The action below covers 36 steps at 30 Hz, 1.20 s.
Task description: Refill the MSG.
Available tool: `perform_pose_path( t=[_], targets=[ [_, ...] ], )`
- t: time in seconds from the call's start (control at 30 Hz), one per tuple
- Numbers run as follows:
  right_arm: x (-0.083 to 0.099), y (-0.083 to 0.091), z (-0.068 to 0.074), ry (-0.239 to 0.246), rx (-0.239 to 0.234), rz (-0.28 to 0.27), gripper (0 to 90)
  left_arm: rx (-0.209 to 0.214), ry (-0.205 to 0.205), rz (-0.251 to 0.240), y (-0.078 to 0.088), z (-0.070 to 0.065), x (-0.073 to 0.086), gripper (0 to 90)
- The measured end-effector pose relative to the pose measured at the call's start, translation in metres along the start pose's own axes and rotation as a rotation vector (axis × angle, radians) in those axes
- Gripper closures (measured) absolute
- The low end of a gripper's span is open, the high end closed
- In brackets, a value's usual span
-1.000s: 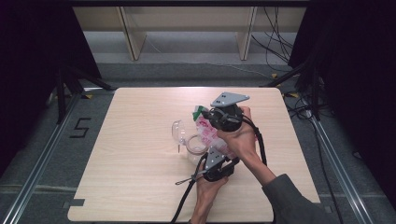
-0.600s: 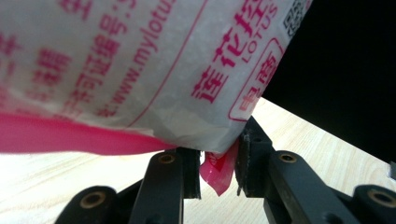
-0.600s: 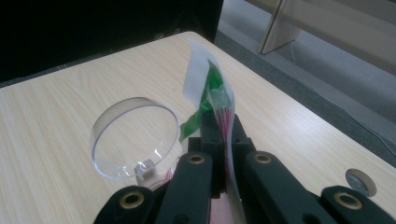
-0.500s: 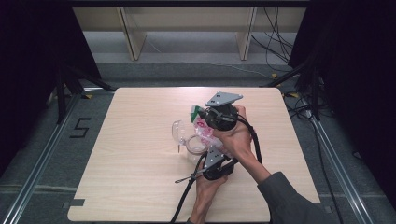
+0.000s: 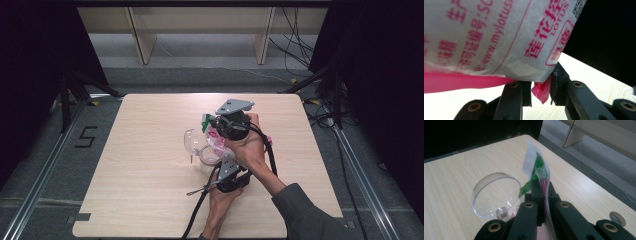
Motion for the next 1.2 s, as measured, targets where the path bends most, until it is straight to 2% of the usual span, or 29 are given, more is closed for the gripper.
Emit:
perform_pose_path(
  t=[0.1, 0.27, 0.3, 0.33, 0.47, 0.57, 0.63, 0.67, 0.7, 1.0, 1.17, 1.2],
  targets=[
    [0.001, -0.004, 0.0, 0.015, 0.004, 0.003, 90.0, -0.007, -0.01, 0.007, -0.001, 0.0, 0.001, 73.9],
    [0.002, -0.006, -0.002, 0.016, 0.009, 0.014, 90.0, 0.008, -0.008, 0.013, -0.001, -0.001, 0.001, 73.9],
    [0.002, -0.006, -0.002, 0.022, 0.006, 0.021, 90.0, 0.001, -0.02, 0.021, -0.001, 0.0, 0.002, 74.0],
    [0.002, -0.007, -0.001, 0.015, 0.017, 0.014, 90.0, 0.015, 0.002, -0.005, -0.002, -0.002, 0.0, 74.0],
    [0.001, -0.007, 0.0, 0.017, 0.016, 0.02, 90.0, 0.021, 0.004, -0.014, -0.001, -0.003, -0.002, 74.1],
    [0.001, -0.007, 0.001, 0.021, 0.014, 0.025, 90.0, 0.023, 0.0, -0.005, -0.001, -0.002, -0.001, 74.1],
    [0.001, -0.008, -0.001, 0.024, 0.018, 0.009, 90.0, 0.023, 0.002, -0.003, -0.001, -0.003, 0.0, 74.1],
    [0.002, -0.006, -0.001, -0.004, 0.012, 0.033, 90.0, 0.028, 0.004, -0.004, -0.001, -0.004, -0.001, 74.1],
    [0.002, -0.007, -0.002, 0.015, 0.011, 0.026, 90.0, 0.032, 0.006, -0.006, -0.002, -0.004, -0.001, 74.1],
    [0.002, -0.011, -0.002, 0.023, 0.025, 0.016, 90.0, 0.036, 0.011, -0.009, -0.002, -0.004, -0.001, 74.1],
    [0.004, -0.013, -0.001, 0.029, 0.018, 0.036, 90.0, 0.038, 0.018, -0.008, -0.003, -0.005, 0.0, 74.1],
    [0.005, -0.013, 0.0, 0.007, 0.017, 0.054, 90.0, 0.035, 0.02, -0.016, -0.003, -0.005, -0.001, 74.2]
  ],
)
Point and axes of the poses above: each handheld gripper's, and its own axes: y roughly backward along the jaws, x roughly out of its underside, z roughly to its left, the point moved 7 cm from there along -y, roughly forward along the jaws, and after that the axes turned 14 degrees about x, right-handed, at the moved point
